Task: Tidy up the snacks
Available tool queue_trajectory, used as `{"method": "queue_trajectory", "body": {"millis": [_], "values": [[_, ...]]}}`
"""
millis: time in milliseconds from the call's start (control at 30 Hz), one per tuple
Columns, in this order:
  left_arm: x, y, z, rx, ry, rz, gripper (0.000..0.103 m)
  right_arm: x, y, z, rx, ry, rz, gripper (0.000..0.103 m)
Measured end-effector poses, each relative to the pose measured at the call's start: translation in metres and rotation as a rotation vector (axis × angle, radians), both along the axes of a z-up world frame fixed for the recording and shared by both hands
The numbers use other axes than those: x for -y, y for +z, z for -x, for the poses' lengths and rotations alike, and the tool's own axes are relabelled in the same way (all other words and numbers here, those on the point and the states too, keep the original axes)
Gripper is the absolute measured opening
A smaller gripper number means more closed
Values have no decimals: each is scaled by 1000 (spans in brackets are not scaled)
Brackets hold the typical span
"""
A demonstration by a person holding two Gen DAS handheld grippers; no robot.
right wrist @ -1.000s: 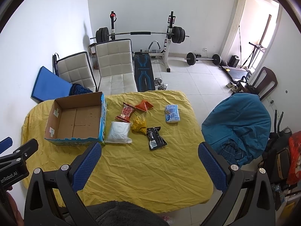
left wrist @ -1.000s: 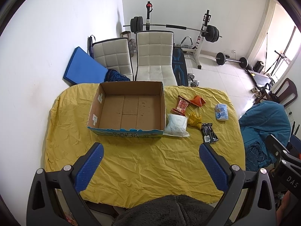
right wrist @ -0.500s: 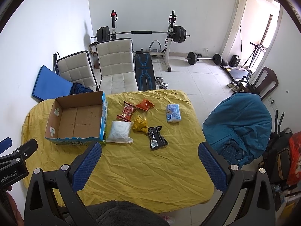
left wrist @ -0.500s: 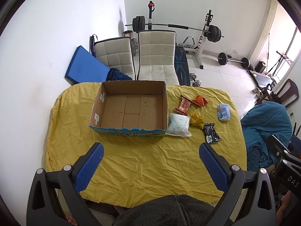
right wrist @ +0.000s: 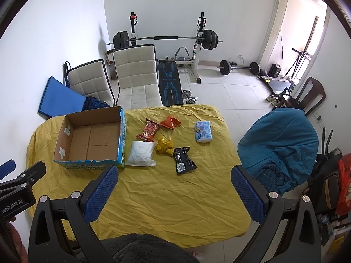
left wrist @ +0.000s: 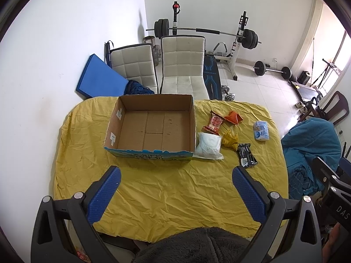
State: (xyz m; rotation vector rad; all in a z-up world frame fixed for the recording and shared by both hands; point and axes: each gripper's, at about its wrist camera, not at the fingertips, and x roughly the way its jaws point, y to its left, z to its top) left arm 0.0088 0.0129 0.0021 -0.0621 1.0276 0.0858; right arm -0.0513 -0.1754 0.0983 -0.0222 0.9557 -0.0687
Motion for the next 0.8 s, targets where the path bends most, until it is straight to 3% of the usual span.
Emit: {"method": "queue_trajectory", "body": {"millis": [800], "values": [[6, 0, -4, 0, 3, -5, 103, 0, 1, -12, 6, 5, 1, 103]]}}
